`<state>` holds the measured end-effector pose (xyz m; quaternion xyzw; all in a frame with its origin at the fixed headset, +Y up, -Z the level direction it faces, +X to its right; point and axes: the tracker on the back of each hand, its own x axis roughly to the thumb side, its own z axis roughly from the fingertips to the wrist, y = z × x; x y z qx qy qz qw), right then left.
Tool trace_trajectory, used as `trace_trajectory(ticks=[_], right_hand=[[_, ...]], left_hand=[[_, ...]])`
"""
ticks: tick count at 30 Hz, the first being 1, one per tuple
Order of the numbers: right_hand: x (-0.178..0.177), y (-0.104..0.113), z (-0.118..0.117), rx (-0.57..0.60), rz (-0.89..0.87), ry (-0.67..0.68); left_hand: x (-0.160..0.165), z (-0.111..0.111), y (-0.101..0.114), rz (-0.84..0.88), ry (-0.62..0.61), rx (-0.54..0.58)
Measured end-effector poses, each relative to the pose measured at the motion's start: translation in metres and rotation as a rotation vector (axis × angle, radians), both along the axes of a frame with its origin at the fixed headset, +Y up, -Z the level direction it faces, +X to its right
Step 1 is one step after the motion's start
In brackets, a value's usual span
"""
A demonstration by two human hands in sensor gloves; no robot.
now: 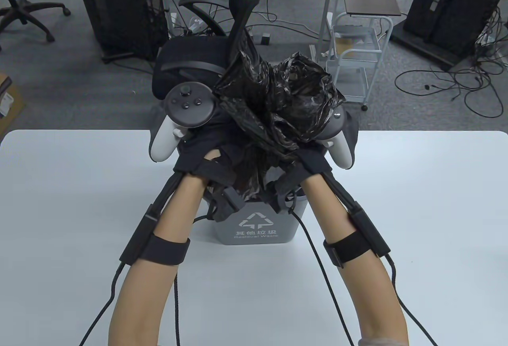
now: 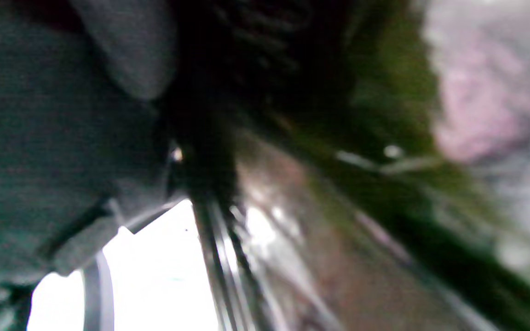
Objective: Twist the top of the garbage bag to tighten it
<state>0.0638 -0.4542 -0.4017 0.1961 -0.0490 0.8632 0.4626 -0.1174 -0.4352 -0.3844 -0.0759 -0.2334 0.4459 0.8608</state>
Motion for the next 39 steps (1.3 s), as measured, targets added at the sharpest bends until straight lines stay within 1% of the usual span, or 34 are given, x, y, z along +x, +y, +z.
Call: trace_trajectory(ticks=[3,4,7,9,11,13,16,17,19,21,25,27,28,30,32,34,36,39], right_hand=[[0.008,0.003,-0.003,-0.025,-0.048,-0.006],[0.01,0.005,-0.004,-0.033,-0.056,-0.003],[0.015,0.011,-0.004,-0.048,-0.066,-0.001],[0.014,0.016,-0.002,-0.027,-0.027,-0.014],[0.011,0.024,0.002,0.023,0.086,-0.035],[0.007,0.032,0.007,0.065,0.209,-0.067],[0.003,0.041,0.013,0.1,0.323,-0.04],[0.002,0.043,0.014,0.102,0.327,-0.036],[0.003,0.047,0.016,0.095,0.316,-0.02],[0.003,0.049,0.018,0.096,0.306,0.001],[0.005,0.052,0.02,0.074,0.286,0.049],[0.008,0.054,0.019,0.061,0.207,0.102],[0.008,0.054,0.019,0.042,0.156,0.133],[0.008,0.054,0.019,0.04,0.13,0.191],[0.007,0.055,0.019,0.034,0.108,0.196],[0.006,0.055,0.019,0.045,0.132,0.21],[0.005,0.054,0.018,0.045,0.138,0.205],[0.006,0.053,0.017,0.034,0.142,0.211]], left_hand=[[-0.013,0.005,-0.006,0.008,0.024,0.025],[-0.016,0.007,-0.008,-0.008,0.042,0.03],[-0.022,0.009,-0.024,-0.096,0.102,0.041],[-0.019,0.01,-0.034,-0.113,0.083,0.031],[-0.011,0.011,-0.044,-0.097,0.079,0.025],[-0.004,0.011,-0.046,-0.099,0.084,0.036],[0.005,0.012,-0.043,-0.087,0.08,0.06],[0.007,0.012,-0.042,-0.087,0.08,0.062],[0.009,0.011,-0.039,-0.085,0.091,0.061],[0.013,0.011,-0.035,-0.035,0.08,0.041],[0.015,0.011,-0.028,-0.006,0.05,0.071],[0.011,0.007,-0.026,0.071,-0.014,0.066],[0.01,0.005,-0.024,0.117,-0.053,0.041],[0.007,0.0,-0.02,0.175,-0.129,0.024],[0.007,-0.002,-0.016,0.186,-0.15,0.026],[0.006,-0.004,-0.013,0.183,-0.184,0.019],[0.007,-0.003,-0.013,0.184,-0.145,0.023],[0.008,-0.004,-0.015,0.201,-0.14,0.021]])
